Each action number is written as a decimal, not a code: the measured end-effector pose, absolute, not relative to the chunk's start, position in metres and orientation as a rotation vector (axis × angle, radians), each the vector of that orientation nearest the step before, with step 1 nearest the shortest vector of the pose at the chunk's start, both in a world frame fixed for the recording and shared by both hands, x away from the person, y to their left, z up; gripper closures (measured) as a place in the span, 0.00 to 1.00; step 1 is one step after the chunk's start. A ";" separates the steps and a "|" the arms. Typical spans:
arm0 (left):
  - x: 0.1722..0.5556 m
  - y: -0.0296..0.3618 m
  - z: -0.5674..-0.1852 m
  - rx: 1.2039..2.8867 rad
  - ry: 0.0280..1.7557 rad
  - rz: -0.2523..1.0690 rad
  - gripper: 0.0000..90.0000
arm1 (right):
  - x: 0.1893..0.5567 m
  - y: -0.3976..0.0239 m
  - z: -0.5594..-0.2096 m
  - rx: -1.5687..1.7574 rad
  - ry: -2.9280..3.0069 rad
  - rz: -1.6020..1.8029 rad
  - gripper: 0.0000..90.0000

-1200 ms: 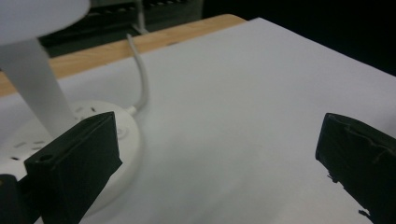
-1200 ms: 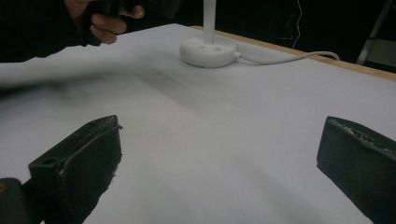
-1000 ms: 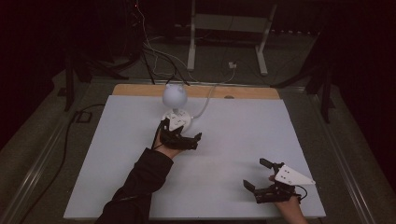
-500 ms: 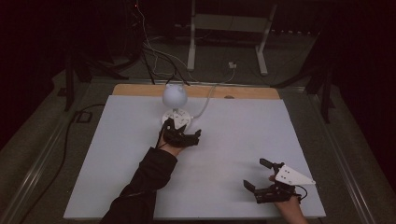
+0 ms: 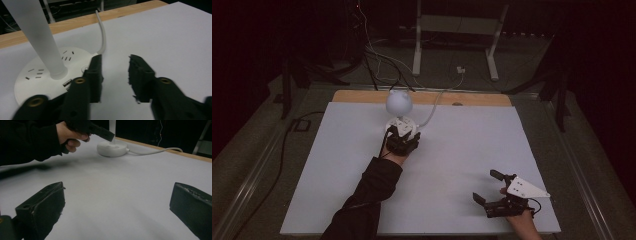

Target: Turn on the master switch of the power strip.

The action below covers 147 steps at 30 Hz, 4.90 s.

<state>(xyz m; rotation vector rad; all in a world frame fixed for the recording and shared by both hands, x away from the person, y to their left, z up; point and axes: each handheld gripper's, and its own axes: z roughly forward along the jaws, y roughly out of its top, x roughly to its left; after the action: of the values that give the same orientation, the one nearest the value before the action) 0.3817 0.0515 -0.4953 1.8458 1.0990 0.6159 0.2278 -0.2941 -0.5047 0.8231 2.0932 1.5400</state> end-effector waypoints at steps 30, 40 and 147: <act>0.412 0.042 -0.517 1.909 1.145 0.802 1.00 | 0.228 -0.294 -0.505 0.821 2.110 1.552 0.00; 0.416 0.040 -0.522 1.952 1.135 0.850 1.00 | 0.228 -0.294 -0.506 0.824 2.111 1.552 0.00; 0.373 0.047 -0.461 2.024 1.024 0.425 0.21 | 0.227 -0.294 -0.504 0.820 2.110 1.574 0.00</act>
<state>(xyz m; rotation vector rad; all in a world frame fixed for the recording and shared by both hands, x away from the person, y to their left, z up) 0.3727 0.0474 -0.4607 2.0242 1.0240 0.4255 0.2273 -0.2944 -0.5042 0.8200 2.1097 1.5739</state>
